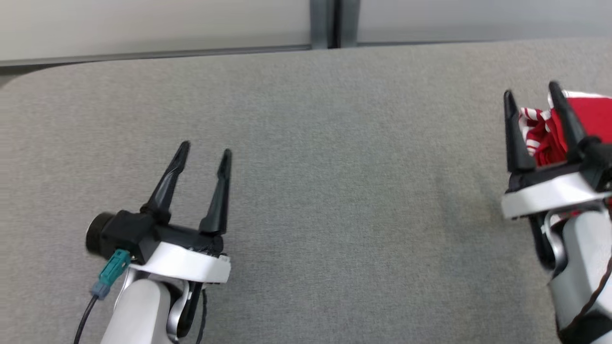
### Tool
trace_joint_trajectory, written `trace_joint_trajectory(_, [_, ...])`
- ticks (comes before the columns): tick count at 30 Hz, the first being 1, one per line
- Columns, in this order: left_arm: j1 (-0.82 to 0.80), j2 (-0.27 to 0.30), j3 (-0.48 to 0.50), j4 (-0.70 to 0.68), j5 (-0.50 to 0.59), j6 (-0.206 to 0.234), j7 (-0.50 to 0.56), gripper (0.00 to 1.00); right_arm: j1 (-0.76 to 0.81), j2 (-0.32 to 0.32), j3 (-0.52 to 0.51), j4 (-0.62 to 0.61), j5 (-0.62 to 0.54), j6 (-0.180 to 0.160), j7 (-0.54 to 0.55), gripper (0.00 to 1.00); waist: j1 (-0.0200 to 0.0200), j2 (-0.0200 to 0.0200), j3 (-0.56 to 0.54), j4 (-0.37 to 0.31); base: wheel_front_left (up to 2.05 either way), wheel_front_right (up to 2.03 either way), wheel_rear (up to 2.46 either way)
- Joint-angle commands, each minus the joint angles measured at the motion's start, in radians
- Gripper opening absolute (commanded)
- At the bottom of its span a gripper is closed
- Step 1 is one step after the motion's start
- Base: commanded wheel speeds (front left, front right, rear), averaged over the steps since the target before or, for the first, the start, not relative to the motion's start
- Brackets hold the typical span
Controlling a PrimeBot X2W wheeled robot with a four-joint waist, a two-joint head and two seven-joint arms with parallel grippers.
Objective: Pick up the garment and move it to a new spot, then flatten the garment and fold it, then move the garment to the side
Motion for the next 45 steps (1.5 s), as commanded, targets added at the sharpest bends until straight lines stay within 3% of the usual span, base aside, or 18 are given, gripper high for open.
trace_joint_trajectory(1, [0.013, 0.004, 0.012, 0.007, 0.011, 0.012, -0.001, 1.0, 0.021, 0.002, -0.009, -0.012, -0.005, -0.002, -0.005, 1.0, 0.0, 0.0, -0.035, 0.032, 0.0, 0.0, 0.0])
trace_joint_trajectory(8, [0.078, 0.004, 0.044, 0.034, -0.031, 0.055, -0.001, 1.0, 0.175, 0.112, -0.055, -0.11, -0.042, -0.002, -0.005, 1.0, 0.0, 0.0, -0.086, 0.057, 0.0, 0.0, 0.0])
trace_joint_trajectory(16, [0.103, 0.003, 0.057, 0.034, -0.036, 0.063, -0.001, 1.0, 0.285, 0.168, -0.065, -0.167, -0.056, -0.002, -0.005, 1.0, 0.0, 0.0, -0.097, 0.07, 0.0, 0.0, 0.0])
trace_joint_trajectory(29, [0.106, 0.003, 0.051, 0.049, -0.084, 0.021, -0.001, 1.0, 0.301, 0.183, -0.068, -0.171, -0.043, -0.002, -0.004, 1.0, 0.0, 0.0, -0.104, 0.058, 0.0, 0.0, 0.0])
trace_joint_trajectory(36, [0.114, 0.003, 0.066, 0.051, -0.081, 0.05, -0.001, 1.0, 0.305, 0.184, -0.061, -0.167, -0.044, -0.002, -0.004, 1.0, 0.0, 0.0, -0.113, 0.058, 0.0, 0.0, 0.0])
trace_joint_trajectory(45, [0.118, 0.003, 0.05, 0.067, -0.113, 0.053, -0.001, 1.0, 0.307, 0.184, -0.062, -0.158, -0.04, -0.002, -0.004, 1.0, 0.0, 0.0, -0.122, 0.059, 0.0, 0.0, 0.0])
